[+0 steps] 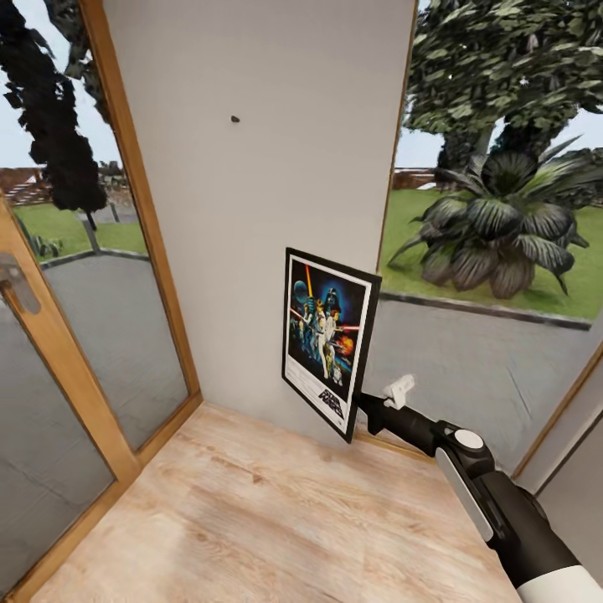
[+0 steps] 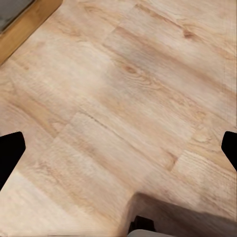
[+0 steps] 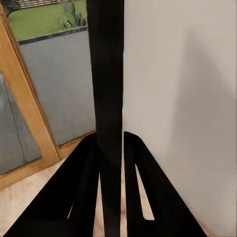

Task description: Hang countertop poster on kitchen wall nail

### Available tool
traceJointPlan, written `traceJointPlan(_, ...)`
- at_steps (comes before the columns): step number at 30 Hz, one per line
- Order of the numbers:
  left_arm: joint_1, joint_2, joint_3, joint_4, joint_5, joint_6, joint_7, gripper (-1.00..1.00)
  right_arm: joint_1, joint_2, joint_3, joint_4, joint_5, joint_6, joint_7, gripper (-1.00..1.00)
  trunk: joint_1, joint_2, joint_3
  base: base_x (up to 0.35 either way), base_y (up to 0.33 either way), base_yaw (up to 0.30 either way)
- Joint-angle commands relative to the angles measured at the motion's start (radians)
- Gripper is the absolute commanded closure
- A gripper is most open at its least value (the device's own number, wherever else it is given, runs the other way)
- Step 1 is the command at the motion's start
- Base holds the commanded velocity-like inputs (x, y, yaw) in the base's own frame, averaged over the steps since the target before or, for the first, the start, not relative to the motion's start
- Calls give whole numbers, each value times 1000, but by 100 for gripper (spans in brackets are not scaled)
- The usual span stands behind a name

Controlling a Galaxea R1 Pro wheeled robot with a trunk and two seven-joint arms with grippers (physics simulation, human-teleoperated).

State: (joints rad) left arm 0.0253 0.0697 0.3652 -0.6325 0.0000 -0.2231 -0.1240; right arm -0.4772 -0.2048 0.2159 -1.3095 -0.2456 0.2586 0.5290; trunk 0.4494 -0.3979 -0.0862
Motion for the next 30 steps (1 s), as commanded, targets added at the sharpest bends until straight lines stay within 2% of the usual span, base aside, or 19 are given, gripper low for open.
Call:
traceJointPlan(1,0,-1,4,-1,0,-1,-8,-100,-1,-1,1,-1,-13,10,2,100,1,-2,-2,0,0,294)
traceJointPlan(7,0,-1,5,-1,0,-2,-9,-100,-1,0,2,-1,-13,10,3,100,1,-2,-2,0,0,285)
traceJointPlan(11,0,-1,7,0,0,-3,-9,-100,-2,2,5,-1,-14,13,3,100,1,-2,-2,0,0,114)
traceJointPlan(13,0,0,7,0,1,-3,-10,-100,-8,13,5,-13,-15,41,3,100,1,-2,-2,0,0,36)
traceJointPlan(14,0,0,7,0,2,-4,-10,-100,-16,29,4,-53,-15,114,3,100,1,-2,-2,0,0,16)
traceJointPlan(16,0,0,7,0,2,-4,-11,-100,-27,41,4,-86,-15,167,2,100,1,-2,-2,0,0,12)
traceJointPlan(18,0,0,7,0,3,-4,-11,-100,-66,71,4,-120,-15,230,1,100,1,-2,-2,0,0,6)
traceJointPlan(20,0,0,8,1,3,-4,-11,-100,-148,110,4,-143,-15,324,1,100,1,-2,-2,0,0,3)
traceJointPlan(21,0,1,8,1,3,-4,-11,-100,-165,115,4,-145,-15,349,1,100,1,-2,-2,0,0,1)
traceJointPlan(22,0,1,8,1,3,-4,-11,-100,-214,130,3,-149,-15,418,1,100,1,-2,-2,0,0,0)
traceJointPlan(23,0,1,8,1,3,-4,-11,-100,-247,139,3,-150,-14,455,1,100,1,-2,-2,0,0,0)
traceJointPlan(28,0,1,8,1,3,-4,-11,-100,-376,158,3,-126,-13,520,1,100,1,-2,-2,12,0,0)
traceJointPlan(30,0,1,8,1,3,-4,-11,-100,-404,160,3,-111,-13,535,1,100,1,-2,-2,117,0,0)
